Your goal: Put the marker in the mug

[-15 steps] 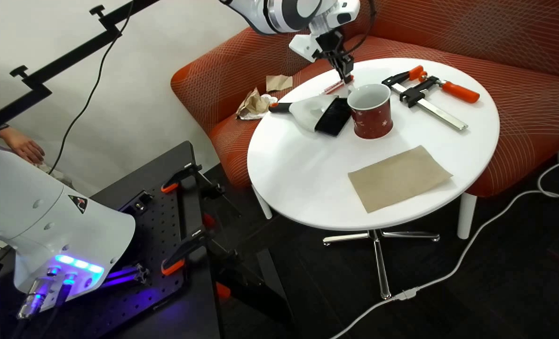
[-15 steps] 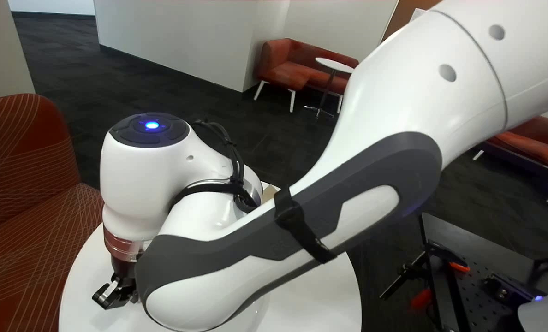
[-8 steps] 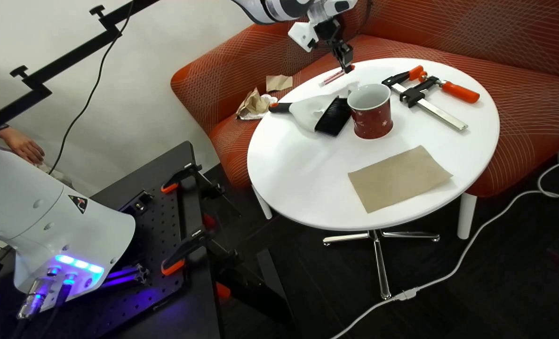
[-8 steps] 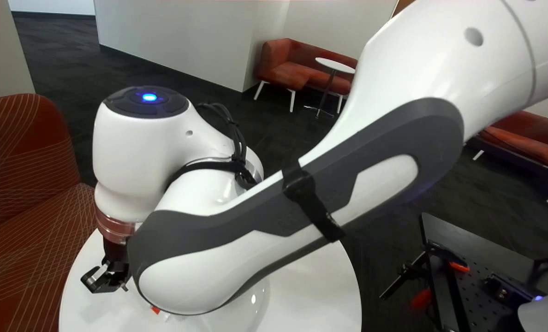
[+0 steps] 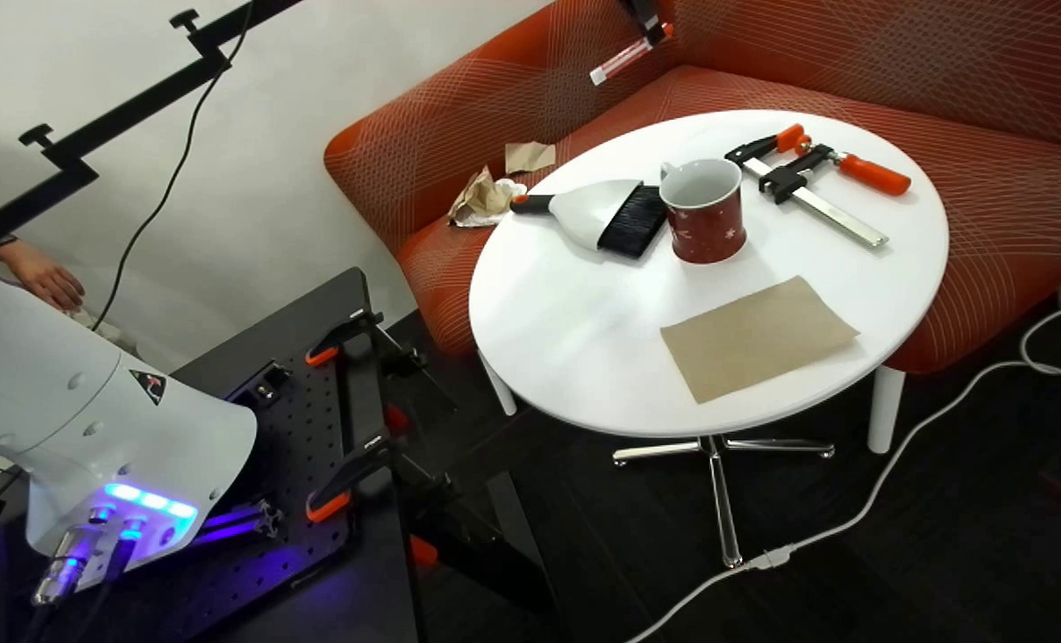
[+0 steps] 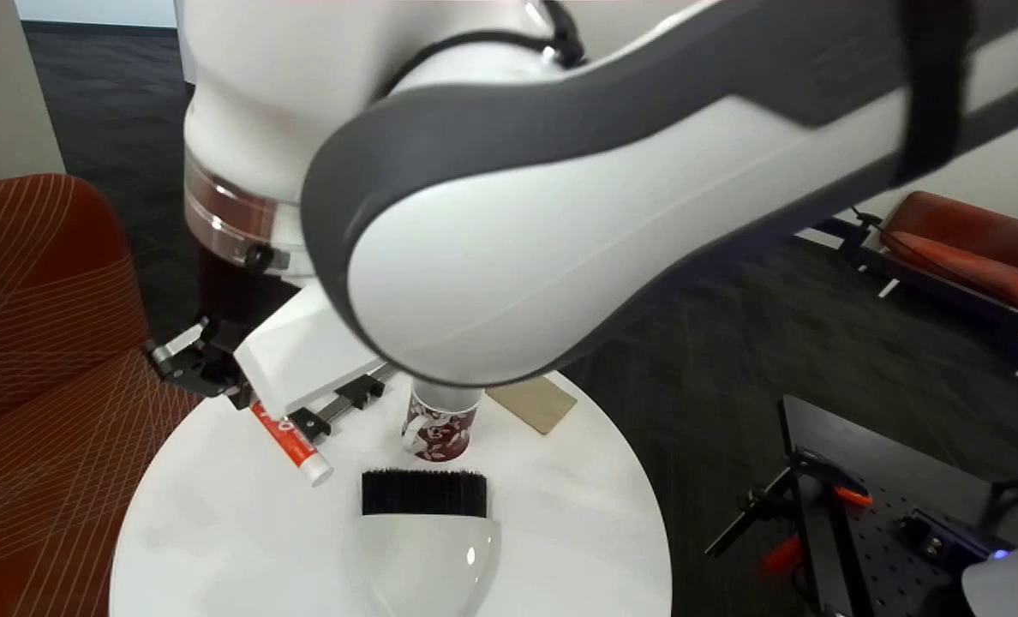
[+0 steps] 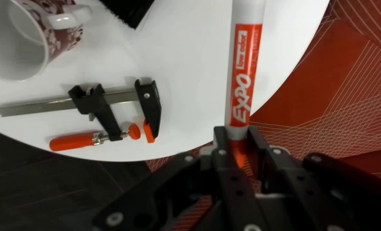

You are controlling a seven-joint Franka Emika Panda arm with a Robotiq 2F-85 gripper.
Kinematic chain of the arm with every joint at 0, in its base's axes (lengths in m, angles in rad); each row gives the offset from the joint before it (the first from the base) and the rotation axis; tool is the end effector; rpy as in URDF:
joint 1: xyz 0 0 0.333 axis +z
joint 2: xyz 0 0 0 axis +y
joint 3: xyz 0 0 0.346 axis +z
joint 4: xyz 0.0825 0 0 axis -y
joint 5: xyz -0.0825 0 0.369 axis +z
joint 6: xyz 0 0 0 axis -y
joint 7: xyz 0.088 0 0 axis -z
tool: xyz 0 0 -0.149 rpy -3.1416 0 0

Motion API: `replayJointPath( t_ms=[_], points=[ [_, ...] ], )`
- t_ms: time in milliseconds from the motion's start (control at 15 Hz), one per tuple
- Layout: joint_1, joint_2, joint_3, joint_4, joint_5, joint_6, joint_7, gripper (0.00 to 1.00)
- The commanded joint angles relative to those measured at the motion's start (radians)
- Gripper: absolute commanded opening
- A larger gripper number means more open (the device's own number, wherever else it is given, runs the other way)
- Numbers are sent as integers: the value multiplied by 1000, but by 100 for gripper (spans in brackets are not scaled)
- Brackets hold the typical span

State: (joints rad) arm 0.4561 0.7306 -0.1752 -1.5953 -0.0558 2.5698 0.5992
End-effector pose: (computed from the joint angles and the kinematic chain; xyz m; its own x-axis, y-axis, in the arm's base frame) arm 0.7052 0.2240 0.2259 0.9353 -0.2064 0.2873 -0.2137 -0.9769 -0.0064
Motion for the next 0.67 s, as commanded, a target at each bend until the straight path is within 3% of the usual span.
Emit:
replayJointPath(
  t_ms=[0, 200, 467, 533, 600],
  points=[
    [20, -226, -8, -205, -82, -41, 40, 5],
    [-15, -355, 28, -297, -131, -77, 18, 5],
    [-102, -493, 124, -398, -83, -109, -80, 5],
    [-95, -402, 115, -311, -126, -96, -12, 19],
    [-112, -432, 134, -336, -120, -97, -32, 19]
  ],
)
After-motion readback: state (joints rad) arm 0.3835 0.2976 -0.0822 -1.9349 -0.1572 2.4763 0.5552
